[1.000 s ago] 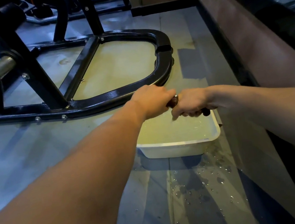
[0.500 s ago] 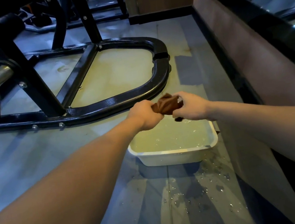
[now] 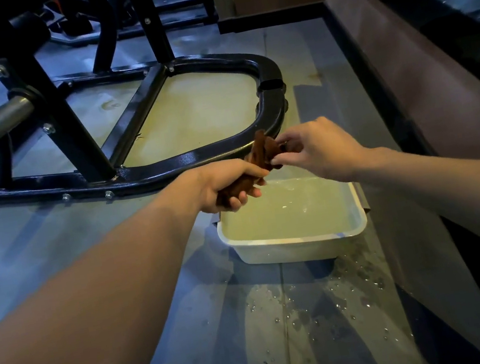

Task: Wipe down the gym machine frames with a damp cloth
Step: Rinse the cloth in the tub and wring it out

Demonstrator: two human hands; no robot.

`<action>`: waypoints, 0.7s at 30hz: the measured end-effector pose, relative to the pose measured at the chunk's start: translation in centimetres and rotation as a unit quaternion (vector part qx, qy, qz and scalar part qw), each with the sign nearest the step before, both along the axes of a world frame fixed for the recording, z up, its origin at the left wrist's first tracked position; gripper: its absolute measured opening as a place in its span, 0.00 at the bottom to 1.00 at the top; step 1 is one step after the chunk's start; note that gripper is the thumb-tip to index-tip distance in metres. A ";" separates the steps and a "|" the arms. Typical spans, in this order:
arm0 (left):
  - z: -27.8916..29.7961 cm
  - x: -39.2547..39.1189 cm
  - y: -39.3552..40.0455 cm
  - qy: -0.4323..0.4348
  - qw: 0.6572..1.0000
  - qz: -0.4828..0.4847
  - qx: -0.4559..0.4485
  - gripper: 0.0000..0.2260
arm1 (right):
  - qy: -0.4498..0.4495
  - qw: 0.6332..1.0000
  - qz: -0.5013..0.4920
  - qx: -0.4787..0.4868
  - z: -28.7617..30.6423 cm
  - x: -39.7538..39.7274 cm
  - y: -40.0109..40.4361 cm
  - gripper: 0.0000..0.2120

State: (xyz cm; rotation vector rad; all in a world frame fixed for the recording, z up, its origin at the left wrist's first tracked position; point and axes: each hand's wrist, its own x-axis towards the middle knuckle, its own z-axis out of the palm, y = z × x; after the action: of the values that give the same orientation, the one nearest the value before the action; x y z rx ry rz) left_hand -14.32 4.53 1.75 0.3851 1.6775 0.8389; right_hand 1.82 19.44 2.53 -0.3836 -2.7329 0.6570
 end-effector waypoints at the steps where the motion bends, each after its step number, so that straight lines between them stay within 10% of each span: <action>1: 0.1 0.0 -0.3 -0.019 1.000 -0.016 -0.005 0.12 | 0.019 0.997 0.015 0.070 -0.2 0.1 0.3 0.18; 10: 0.9 1.4 -0.5 -0.135 0.987 -0.071 0.042 0.09 | -0.053 0.964 0.158 0.206 -3.3 0.8 0.2 0.46; 15: 1.8 4.0 0.1 -0.172 0.978 -0.098 0.057 0.06 | 0.050 0.959 0.174 0.218 -2.0 0.7 1.0 0.24; 18: 1.5 5.2 2.2 0.068 0.986 -0.146 0.045 0.07 | -0.076 0.959 0.112 0.248 -0.6 1.2 1.8 0.09; 21: 0.4 6.4 3.8 0.418 0.882 -0.211 0.049 0.06 | -0.172 0.961 0.008 0.215 -0.6 1.2 1.2 0.07</action>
State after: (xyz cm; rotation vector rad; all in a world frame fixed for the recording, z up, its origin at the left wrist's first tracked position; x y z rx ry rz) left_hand -7.88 8.35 2.11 1.2745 2.2043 0.4320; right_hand 3.05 20.60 1.94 -0.3983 -3.0973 -0.0188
